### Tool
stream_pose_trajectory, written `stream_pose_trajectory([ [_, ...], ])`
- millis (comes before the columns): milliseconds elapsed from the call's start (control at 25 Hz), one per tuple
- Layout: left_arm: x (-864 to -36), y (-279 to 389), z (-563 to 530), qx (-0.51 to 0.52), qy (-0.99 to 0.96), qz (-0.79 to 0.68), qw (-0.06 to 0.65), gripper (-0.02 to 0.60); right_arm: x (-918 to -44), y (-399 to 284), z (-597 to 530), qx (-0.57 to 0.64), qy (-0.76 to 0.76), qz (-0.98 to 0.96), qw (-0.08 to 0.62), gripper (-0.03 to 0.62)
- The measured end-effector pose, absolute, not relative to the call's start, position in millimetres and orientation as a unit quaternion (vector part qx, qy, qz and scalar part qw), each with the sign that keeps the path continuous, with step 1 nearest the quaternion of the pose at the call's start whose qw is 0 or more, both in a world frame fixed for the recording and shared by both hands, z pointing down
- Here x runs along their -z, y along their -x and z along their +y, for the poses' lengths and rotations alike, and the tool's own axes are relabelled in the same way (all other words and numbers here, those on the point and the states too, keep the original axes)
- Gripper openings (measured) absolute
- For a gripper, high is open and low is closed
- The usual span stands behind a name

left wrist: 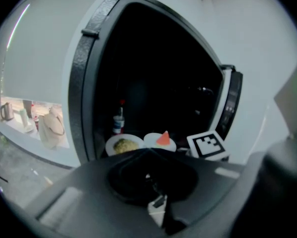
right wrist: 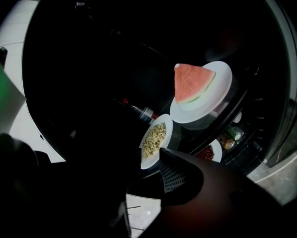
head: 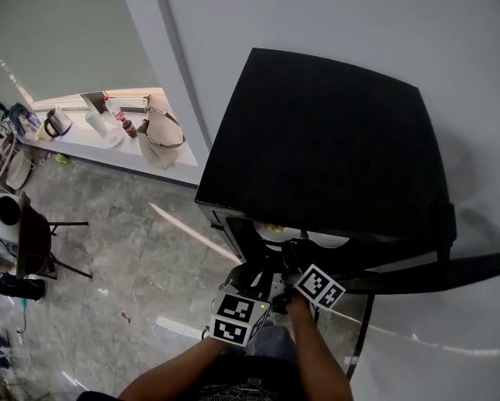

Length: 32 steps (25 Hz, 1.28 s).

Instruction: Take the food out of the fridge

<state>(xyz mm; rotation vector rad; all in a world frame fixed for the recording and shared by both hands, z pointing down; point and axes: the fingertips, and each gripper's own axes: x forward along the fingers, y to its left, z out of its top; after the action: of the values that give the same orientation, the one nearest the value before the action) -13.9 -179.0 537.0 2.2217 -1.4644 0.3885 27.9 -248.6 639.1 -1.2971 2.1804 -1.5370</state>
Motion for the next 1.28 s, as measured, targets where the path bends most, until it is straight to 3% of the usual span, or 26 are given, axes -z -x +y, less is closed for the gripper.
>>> stream_pose_trajectory([
  [200,-541.7,19.1,-177.5,-0.147,-0.798,-0.538,0.230,-0.005,-649.0,-28.1,-257.0,0.528,0.440,0.721,0.084,0.117],
  [600,-536.2,21.8,-183.1,-0.138,-0.794,-0.544,0.232,-0.005,-650.9,-39.0,-269.4,0.565,0.468,0.675,0.079,0.121],
  [1280,-533.4,30.6,-186.2,-0.129,-0.789,-0.551,0.238,-0.005,-656.6,-36.7,-294.3,0.559,0.494,0.666,0.000,0.146],
])
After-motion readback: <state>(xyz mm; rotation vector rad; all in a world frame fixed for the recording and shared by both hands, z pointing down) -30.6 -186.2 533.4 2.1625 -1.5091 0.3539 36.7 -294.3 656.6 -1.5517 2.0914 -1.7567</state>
